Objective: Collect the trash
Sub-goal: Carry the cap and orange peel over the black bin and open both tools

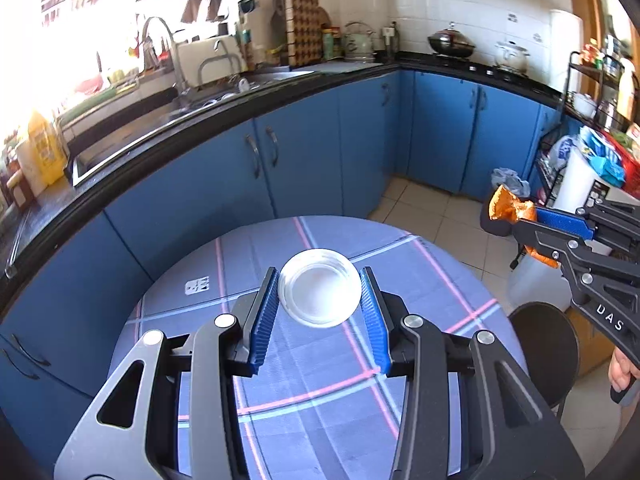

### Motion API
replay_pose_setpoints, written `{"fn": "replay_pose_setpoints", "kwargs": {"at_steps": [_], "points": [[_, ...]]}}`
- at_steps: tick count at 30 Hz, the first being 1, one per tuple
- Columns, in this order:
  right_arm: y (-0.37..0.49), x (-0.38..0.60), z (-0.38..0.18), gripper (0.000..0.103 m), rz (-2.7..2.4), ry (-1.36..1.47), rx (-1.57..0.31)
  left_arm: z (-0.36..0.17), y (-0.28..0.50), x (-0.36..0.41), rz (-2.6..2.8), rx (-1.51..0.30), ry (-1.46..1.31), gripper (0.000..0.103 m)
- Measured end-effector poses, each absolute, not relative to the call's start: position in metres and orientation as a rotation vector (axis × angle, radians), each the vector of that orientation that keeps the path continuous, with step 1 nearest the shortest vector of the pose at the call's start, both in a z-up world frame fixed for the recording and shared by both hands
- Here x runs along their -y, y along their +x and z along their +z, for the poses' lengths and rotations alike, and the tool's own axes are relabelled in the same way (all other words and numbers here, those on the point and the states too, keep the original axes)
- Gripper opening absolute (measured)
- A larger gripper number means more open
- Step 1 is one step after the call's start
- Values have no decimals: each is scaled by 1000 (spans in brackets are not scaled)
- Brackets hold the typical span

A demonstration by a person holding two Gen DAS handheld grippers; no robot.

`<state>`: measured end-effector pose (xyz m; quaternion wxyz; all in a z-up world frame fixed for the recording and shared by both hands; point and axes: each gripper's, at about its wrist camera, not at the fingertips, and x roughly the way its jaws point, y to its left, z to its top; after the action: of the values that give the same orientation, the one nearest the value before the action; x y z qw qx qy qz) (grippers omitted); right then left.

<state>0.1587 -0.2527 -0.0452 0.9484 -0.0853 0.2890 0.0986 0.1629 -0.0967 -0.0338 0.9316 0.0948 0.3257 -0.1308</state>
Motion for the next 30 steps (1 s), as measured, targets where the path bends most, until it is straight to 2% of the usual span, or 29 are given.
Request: {"fn": "replay_pose_setpoints", "kwargs": {"at_steps": [18, 30], "points": [[80, 340, -4, 14, 14, -143, -499, -1, 120, 193, -440, -605, 279, 41], [56, 390, 28, 15, -117, -117, -442, 16, 97, 248, -544, -566, 330, 41]]}}
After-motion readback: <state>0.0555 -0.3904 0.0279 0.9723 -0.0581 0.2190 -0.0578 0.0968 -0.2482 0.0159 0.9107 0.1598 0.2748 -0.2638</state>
